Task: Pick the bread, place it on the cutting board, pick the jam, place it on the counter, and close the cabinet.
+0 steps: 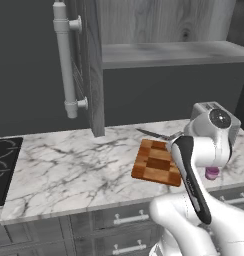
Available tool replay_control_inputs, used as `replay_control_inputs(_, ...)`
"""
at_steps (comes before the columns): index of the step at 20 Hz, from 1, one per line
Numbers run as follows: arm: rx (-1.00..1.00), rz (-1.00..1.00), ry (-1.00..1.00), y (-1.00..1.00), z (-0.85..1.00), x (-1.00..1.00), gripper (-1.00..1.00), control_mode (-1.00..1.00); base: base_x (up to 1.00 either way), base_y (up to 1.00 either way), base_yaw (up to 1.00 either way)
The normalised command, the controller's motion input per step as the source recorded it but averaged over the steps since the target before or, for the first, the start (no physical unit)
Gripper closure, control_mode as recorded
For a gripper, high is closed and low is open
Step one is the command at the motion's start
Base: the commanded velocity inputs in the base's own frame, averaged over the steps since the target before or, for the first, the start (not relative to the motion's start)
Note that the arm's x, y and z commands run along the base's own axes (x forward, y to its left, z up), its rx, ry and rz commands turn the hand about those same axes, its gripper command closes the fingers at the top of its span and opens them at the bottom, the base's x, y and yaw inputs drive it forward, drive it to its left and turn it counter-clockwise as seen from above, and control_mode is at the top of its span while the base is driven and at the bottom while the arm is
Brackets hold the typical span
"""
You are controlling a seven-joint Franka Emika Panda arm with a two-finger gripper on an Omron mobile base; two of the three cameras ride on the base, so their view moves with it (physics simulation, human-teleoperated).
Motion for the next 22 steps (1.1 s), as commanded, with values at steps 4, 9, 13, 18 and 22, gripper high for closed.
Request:
replay_control_inputs(4,0.00,0.00,0.02,0.03,-0.33,0.02,1.00,-1.00,0.00,0.00,0.00)
replay_control_inputs(9,0.00,0.00,0.01,0.00,-0.32,0.00,1.00,-1.00,0.00,0.00,0.00)
replay_control_inputs(13,0.00,0.00,0.02,0.00,-0.31,0.00,1.00,-1.00,0.00,0.00,0.00)
replay_control_inputs(18,0.00,0.00,0.00,0.00,-0.25,0.03,1.00,-1.00,0.00,0.00,0.00)
replay_control_inputs(22,0.00,0.00,0.00,0.00,-0.27,0.08,1.00,-1.00,0.00,0.00,0.00)
